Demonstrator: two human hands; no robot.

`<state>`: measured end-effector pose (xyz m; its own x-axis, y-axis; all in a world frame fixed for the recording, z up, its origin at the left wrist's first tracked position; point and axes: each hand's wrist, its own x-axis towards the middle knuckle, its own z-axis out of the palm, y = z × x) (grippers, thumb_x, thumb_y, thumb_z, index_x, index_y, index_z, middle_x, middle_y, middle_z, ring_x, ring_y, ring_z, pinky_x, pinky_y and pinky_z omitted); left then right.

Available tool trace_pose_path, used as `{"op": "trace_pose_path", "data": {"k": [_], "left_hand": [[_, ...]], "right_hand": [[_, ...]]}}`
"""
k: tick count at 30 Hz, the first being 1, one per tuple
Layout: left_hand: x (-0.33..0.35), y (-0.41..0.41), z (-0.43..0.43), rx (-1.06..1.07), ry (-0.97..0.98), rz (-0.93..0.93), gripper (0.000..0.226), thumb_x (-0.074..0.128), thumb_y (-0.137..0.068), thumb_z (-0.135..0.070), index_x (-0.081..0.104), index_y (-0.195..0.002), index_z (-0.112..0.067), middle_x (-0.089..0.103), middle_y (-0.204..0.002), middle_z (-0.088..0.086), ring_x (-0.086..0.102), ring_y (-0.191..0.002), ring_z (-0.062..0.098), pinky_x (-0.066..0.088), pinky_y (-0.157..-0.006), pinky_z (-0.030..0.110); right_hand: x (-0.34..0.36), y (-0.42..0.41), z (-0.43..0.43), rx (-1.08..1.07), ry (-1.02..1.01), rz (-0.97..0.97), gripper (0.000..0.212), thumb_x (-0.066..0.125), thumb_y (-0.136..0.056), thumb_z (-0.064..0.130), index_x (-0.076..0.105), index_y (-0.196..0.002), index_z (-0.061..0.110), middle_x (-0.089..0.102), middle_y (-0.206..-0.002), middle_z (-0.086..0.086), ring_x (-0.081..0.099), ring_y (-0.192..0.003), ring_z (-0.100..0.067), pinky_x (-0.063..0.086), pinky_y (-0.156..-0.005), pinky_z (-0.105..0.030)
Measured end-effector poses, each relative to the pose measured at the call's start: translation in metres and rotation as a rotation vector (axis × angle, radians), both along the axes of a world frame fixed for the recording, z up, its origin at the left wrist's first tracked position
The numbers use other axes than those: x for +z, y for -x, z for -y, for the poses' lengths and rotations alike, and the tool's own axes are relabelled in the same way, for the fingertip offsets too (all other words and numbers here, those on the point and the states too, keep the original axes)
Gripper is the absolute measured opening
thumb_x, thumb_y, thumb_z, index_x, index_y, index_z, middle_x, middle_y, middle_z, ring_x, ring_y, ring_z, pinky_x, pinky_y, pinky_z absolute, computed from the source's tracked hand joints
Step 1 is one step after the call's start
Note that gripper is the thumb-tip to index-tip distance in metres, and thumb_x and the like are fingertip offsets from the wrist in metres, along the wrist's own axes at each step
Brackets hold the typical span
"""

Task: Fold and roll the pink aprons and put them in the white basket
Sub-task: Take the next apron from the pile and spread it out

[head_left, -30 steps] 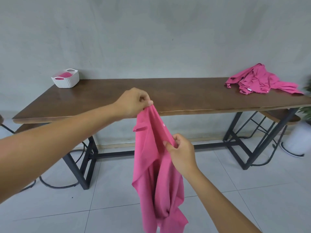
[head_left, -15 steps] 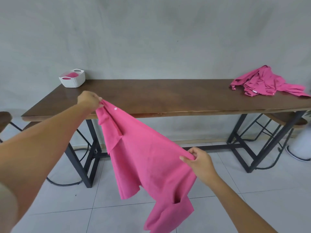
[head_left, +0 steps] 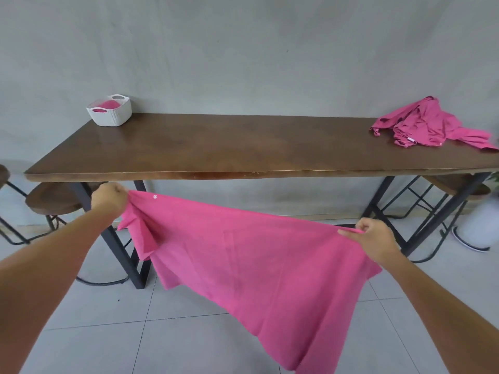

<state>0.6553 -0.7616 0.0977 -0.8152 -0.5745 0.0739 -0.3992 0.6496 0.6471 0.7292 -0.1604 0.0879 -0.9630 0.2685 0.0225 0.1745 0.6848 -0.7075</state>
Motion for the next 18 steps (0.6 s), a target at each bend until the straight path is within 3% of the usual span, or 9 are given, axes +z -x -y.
{"op": "trace_pose_path", "data": {"k": [5,11,14,18], "left_hand": [[-0.02,0.006,0.003,-0.062,0.025,0.066,0.031,0.037,-0.101,-0.005,0.066,-0.104,0.006,0.066,-0.107,0.03,0.06,-0.102,0.046,0.046,-0.09,0.046],[-0.038,0.036,0.02,-0.129,0.039,0.113,0.025,0.032,-0.103,-0.008,0.056,-0.103,0.0,0.062,-0.101,0.023,0.056,-0.098,0.04,0.041,-0.082,0.042],[-0.043,0.058,0.025,-0.185,0.016,0.111,0.022,0.032,-0.105,-0.009,0.051,-0.098,0.0,0.058,-0.097,0.021,0.052,-0.093,0.038,0.038,-0.081,0.044],[-0.047,0.086,0.031,-0.299,-0.068,0.065,0.032,0.042,-0.108,-0.026,0.05,-0.093,0.001,0.058,-0.089,0.021,0.054,-0.086,0.037,0.041,-0.081,0.047]], "right_hand": [[0.001,0.027,0.008,-0.03,-0.01,-0.036,0.042,0.084,-0.079,0.034,0.051,-0.073,0.008,0.051,-0.071,-0.005,0.043,-0.064,-0.018,0.036,-0.059,-0.03],[-0.013,0.07,0.011,-0.01,-0.027,-0.005,0.015,0.073,-0.091,0.025,0.066,-0.083,0.014,0.067,-0.086,-0.004,0.061,-0.087,-0.023,0.041,-0.066,-0.027],[-0.018,0.092,0.019,-0.027,-0.047,0.001,0.014,0.069,-0.094,0.022,0.068,-0.089,0.009,0.067,-0.087,-0.005,0.061,-0.086,-0.025,0.04,-0.065,-0.028],[-0.02,0.126,0.03,-0.103,-0.071,-0.028,0.022,0.072,-0.092,0.03,0.068,-0.082,0.01,0.064,-0.08,0.0,0.057,-0.08,-0.021,0.037,-0.07,-0.033]]}}
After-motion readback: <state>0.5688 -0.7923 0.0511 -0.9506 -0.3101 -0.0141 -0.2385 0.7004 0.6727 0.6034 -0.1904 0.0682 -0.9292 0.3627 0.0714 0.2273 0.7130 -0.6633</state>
